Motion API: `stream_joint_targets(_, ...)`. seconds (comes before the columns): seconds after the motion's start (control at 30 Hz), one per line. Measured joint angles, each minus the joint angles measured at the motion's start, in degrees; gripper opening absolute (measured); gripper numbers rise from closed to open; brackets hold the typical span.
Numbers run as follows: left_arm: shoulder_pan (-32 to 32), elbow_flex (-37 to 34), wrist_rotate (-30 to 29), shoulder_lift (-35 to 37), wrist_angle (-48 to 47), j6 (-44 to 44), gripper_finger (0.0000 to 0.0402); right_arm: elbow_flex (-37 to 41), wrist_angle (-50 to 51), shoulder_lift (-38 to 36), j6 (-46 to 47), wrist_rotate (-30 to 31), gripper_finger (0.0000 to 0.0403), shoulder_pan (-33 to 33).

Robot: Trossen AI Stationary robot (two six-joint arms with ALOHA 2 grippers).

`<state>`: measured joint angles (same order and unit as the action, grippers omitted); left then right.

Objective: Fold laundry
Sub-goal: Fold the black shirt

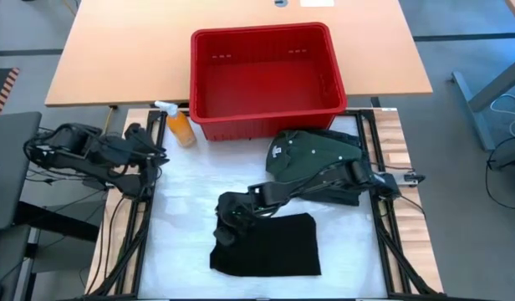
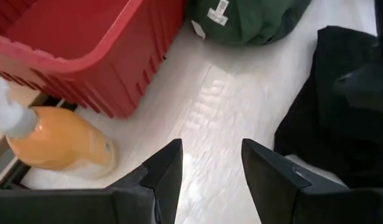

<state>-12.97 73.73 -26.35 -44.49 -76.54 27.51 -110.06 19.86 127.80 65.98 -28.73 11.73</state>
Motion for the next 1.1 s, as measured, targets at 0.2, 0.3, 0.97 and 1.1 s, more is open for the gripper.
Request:
stream_joint_targets(0.2,0.00,-1.52,0.09,1.31,0.14,-0.48,0.0155,0.02,-2.04,1.51,3.22,-0.88,0.0139,-0.41)
stream_joint_targets(0.3,0.00,-1.52,0.07,0.84,1.03,-1.66,0.0155,0.02,-0.30,0.27,2.92,1.57,0.0163,-1.02)
stream_joint_targets(0.97,-4.96,-14.28,14.25,-16.74,39.65,-4.49,0.0155,2.54,48.23,-21.76,-1.31,29.06,0.0147,10.55)
stream_joint_targets(1.1,-4.38,-18.53,11.37,-26.94,58.50,-4.80,0.0155,12.91,47.15,-25.28,6.98,31.76,0.0127,15.49)
